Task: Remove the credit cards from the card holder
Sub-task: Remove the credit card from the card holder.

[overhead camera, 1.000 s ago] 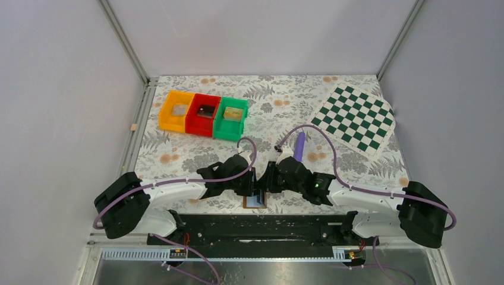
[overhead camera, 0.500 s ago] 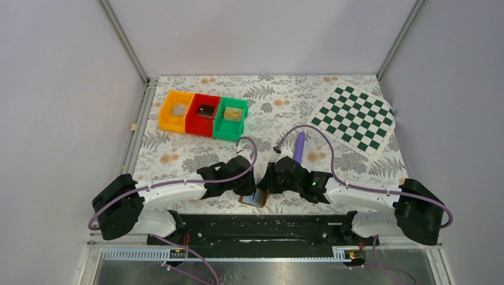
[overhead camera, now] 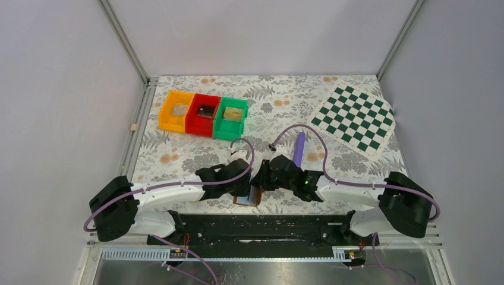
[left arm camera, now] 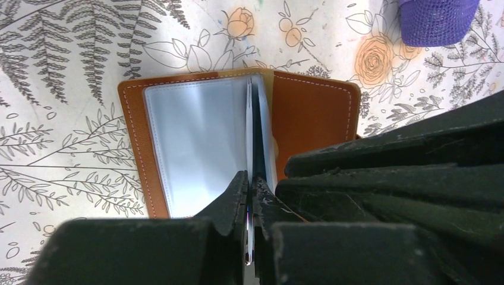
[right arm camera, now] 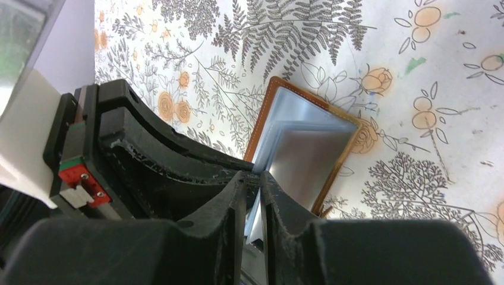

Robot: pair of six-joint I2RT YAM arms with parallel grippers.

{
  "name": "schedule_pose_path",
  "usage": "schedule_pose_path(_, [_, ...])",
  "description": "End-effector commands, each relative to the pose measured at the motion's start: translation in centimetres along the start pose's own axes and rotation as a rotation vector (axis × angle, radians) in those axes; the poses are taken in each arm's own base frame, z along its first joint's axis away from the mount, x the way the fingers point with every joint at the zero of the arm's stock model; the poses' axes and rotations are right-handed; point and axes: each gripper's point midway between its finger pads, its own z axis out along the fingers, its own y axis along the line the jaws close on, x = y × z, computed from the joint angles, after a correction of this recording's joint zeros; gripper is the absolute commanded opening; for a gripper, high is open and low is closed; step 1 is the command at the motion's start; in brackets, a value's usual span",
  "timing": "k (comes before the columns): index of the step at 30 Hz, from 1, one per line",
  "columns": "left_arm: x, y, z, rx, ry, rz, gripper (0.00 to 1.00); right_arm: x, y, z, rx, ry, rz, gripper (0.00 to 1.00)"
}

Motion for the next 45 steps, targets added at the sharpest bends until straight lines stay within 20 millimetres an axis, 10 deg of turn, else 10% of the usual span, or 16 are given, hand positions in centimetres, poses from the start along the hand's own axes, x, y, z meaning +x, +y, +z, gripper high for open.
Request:
schedule_pose_path(1, [-2.1,-1.4,-0.6,0.018,-0.07,-0.018,0.0,-2.1,3.1,0.6,-0.087,-0.083,0.041,0.22])
schedule_pose_path(33, [-1.8,-1.0,-0.2,-0.014,-0.059,-0.024,0.0,-2.2,4.2,1.7,-0.134,-0.087,0.112,0.21])
schedule_pose_path(45, [-1.6,-0.7,-0.1,-0.024,-0.06,-0.037,0.0,-0.5,0.8,2.7,0.01,-0.033,0.078,0.2])
